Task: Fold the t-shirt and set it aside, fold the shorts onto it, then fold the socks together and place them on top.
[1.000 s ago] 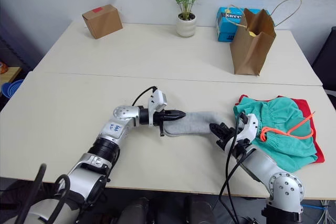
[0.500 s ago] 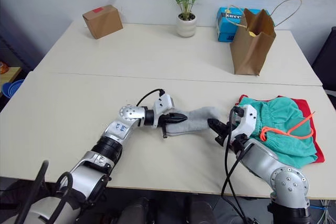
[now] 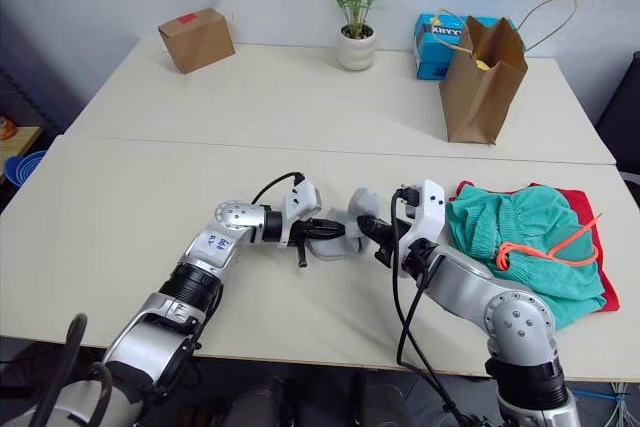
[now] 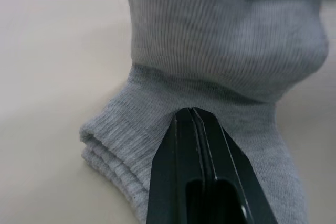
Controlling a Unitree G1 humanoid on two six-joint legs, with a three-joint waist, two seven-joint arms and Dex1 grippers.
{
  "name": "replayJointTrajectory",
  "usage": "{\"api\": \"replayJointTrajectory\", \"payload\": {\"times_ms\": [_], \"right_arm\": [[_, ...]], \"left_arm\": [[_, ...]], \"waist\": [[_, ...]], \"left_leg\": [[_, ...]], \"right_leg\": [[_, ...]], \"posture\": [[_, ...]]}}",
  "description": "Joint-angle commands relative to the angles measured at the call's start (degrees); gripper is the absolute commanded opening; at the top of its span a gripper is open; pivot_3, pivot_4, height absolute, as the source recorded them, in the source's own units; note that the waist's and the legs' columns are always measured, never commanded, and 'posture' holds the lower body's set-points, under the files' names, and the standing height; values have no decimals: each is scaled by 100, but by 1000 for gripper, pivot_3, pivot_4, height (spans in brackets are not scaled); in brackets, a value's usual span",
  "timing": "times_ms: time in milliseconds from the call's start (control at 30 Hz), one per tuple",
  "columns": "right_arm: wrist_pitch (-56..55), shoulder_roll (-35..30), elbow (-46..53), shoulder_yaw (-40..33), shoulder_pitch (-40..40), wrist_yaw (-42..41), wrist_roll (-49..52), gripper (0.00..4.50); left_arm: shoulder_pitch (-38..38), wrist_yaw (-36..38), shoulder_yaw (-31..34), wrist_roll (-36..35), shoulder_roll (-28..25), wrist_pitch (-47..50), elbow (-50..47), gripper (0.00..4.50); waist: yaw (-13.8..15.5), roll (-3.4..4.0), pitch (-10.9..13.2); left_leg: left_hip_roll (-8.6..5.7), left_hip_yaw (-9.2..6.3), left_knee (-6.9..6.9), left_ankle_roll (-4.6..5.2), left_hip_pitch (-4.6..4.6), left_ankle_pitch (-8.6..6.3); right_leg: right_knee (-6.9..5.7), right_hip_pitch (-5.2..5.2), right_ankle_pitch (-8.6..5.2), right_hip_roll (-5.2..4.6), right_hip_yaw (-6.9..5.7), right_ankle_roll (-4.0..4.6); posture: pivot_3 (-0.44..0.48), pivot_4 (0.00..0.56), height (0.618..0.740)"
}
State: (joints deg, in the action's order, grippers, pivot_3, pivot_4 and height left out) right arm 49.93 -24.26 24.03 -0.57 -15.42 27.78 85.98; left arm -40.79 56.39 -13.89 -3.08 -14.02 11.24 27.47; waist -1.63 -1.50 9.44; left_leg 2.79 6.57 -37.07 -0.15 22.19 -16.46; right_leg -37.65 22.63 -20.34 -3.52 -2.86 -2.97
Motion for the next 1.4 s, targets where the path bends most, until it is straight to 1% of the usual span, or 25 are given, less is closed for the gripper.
{"api": "replayJointTrajectory", "payload": {"times_ms": [33,133,267,433,500,533,600,633,700,800,833,867,900,933,967,1100,1200,1267,1400], "right_arm": [[162,42,-35,217,-250,-343,-275,21],[208,159,-135,319,-388,-576,-458,21],[238,330,-301,492,-519,-1006,-941,21],[532,369,-500,451,-490,-1369,-1002,21],[613,255,-548,462,-454,-1660,-1214,514],[615,227,-555,458,-444,-1793,-1326,689],[509,259,-563,406,-430,-2064,-1525,1308],[463,275,-565,387,-430,-2205,-1631,1722],[400,304,-588,350,-430,-2466,-1798,2317],[367,327,-568,329,-439,-2848,-1972,3363],[371,349,-559,315,-436,-2920,-2010,3611],[381,370,-551,298,-424,-2975,-2046,4032],[378,359,-524,324,-428,-3130,-2090,4310],[401,340,-487,356,-430,-3305,-2104,4458],[422,331,-456,373,-427,-3438,-2121,4458],[418,279,-330,440,-415,-4035,-2226,4458],[209,296,-389,487,-448,-4335,-2586,4458],[136,322,-445,519,-476,-4464,-2805,4458],[38,336,-423,617,-479,-4829,-3132,4458]], "left_arm": [[135,-72,64,-5,-144,178,-130,0],[145,-133,104,-20,-187,245,-156,0],[214,-159,191,-77,-330,379,-316,0],[209,-47,335,-242,-476,339,-435,0],[180,63,439,-406,-505,340,-492,0],[156,54,506,-481,-499,385,-501,0],[140,118,606,-626,-530,459,-593,0],[153,179,631,-673,-572,478,-660,0],[193,300,691,-758,-696,529,-787,0],[219,348,800,-875,-897,705,-934,0],[216,330,857,-917,-943,780,-958,0],[213,297,904,-955,-978,847,-974,0],[178,203,1023,-1031,-1022,1042,-950,0],[129,86,1152,-1074,-1085,1225,-888,0],[100,2,1239,-1104,-1129,1364,-860,0],[91,-72,1471,-1096,-1455,1304,-716,0],[74,-76,1689,-1204,-1678,1339,-747,0],[44,-60,1769,-1370,-1653,1484,-903,0],[3,116,1782,-1988,-1430,2219,-1607,0]], "waist": [[-15,0,0],[-6,0,0],[-15,0,0],[-10,0,0],[-6,0,0],[0,1,1],[-3,0,2],[-3,0,2],[-1,0,2],[-8,1,3],[-6,1,3],[-5,2,3],[-1,2,3],[0,1,3],[-2,1,4],[-10,2,6],[-4,3,7],[0,3,7],[18,-1,10]], "left_leg": [[1,0,1,0,0,0],[2,-1,0,0,-2,0],[2,0,0,1,-1,-1],[2,0,0,2,-1,-1],[2,0,0,2,-1,-1],[2,-1,0,2,-1,-1],[1,-1,0,4,1,-2],[1,0,0,6,2,-4],[1,-1,1,32,2,-18],[1,0,1,32,2,-18],[1,0,1,32,2,-18],[1,-1,0,32,2,-19],[1,-1,0,32,2,-19],[1,-1,-1,33,2,-19],[0,-1,-2,35,3,-20],[0,-1,1,36,3,-21],[0,-1,1,36,3,-21],[-1,-1,0,36,5,-22],[-4,-3,-3,36,10,-21]], "right_leg": [[-1,0,0,0,0,0],[-3,0,0,0,0,0],[-2,0,0,0,0,0],[-3,0,0,-2,-1,0],[-3,1,0,-2,-1,0],[-3,1,0,-2,-1,1],[-2,2,0,-3,-1,1],[-1,2,0,-2,-1,1],[-1,3,0,-2,-2,1],[-1,3,0,-2,-2,1],[-2,3,0,-3,-2,1],[-2,3,0,-2,-3,1],[-2,3,0,-3,-3,1],[-2,3,0,-4,-3,1],[-2,3,0,-5,-3,1],[-1,4,0,-5,-4,1],[-1,5,0,-6,-5,1],[0,5,0,-9,-5,1],[0,5,0,-13,-8,1]], "posture": [[0,150,740],[0,150,740],[0,150,740],[0,150,740],[0,150,740],[0,150,740],[0,150,740],[0,150,740],[0,150,740],[0,150,740],[0,150,740],[0,150,740],[0,150,740],[0,150,740],[0,150,740],[0,150,740],[0,150,740],[0,150,740],[0,150,740]]}}
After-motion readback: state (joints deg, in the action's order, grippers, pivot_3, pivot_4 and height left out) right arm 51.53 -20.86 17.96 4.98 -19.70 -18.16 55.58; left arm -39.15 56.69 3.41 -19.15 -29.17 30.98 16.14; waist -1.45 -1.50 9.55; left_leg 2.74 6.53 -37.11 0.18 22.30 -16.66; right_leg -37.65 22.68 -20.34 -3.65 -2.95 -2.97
